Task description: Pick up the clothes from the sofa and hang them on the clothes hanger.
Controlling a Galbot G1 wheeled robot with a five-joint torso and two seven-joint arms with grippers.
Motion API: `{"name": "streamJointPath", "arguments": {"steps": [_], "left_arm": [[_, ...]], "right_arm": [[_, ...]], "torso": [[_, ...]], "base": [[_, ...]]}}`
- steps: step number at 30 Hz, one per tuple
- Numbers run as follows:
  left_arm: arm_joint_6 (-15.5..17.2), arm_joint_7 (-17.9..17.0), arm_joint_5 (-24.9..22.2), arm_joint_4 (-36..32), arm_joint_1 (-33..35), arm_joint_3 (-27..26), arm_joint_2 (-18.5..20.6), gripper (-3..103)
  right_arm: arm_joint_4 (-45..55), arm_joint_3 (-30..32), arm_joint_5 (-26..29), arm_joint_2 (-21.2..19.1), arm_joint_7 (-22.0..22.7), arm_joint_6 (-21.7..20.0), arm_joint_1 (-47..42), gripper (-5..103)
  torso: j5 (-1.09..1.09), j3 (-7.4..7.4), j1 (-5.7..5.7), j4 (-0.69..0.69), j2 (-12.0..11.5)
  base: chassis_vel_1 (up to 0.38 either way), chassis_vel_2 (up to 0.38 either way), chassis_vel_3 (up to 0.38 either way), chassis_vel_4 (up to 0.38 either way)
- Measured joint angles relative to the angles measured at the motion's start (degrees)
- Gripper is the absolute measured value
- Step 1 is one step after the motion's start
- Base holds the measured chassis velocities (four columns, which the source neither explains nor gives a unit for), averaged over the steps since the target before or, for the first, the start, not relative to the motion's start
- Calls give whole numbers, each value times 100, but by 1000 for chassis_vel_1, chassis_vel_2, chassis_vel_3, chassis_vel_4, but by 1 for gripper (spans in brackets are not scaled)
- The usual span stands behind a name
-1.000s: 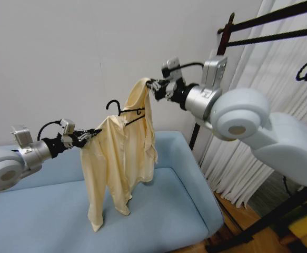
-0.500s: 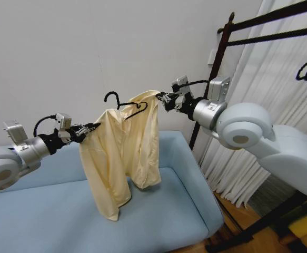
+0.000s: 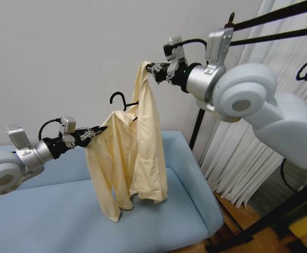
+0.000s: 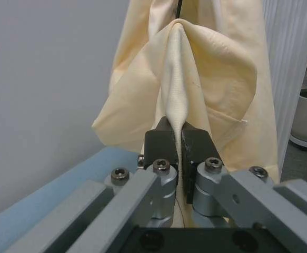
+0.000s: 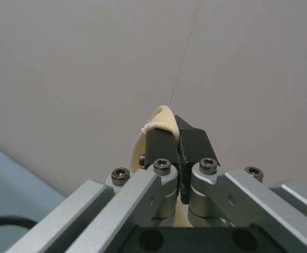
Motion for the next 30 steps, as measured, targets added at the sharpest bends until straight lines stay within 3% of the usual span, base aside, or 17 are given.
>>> {"name": "streamJointPath", "arguments": {"steps": [15, 23, 30], "left_arm": [[-19, 430, 121, 171, -24, 117, -136, 2], [-44, 489, 93, 295, -22, 58, -120, 2], [-57, 459, 94, 319, -92, 148, -142, 2]], "right_arm": [[130, -120, 165, 112, -155, 101, 74, 1], [816, -181, 101, -375, -568, 251, -606, 1], [1010, -146, 118, -627, -626, 312, -741, 1]], "torso": [[0, 0, 0, 1, 0], [1, 0, 0, -1, 0], [3, 0, 0, -2, 0]], "base": [[0, 0, 0, 0], [0, 0, 0, 0], [0, 0, 0, 0]]}}
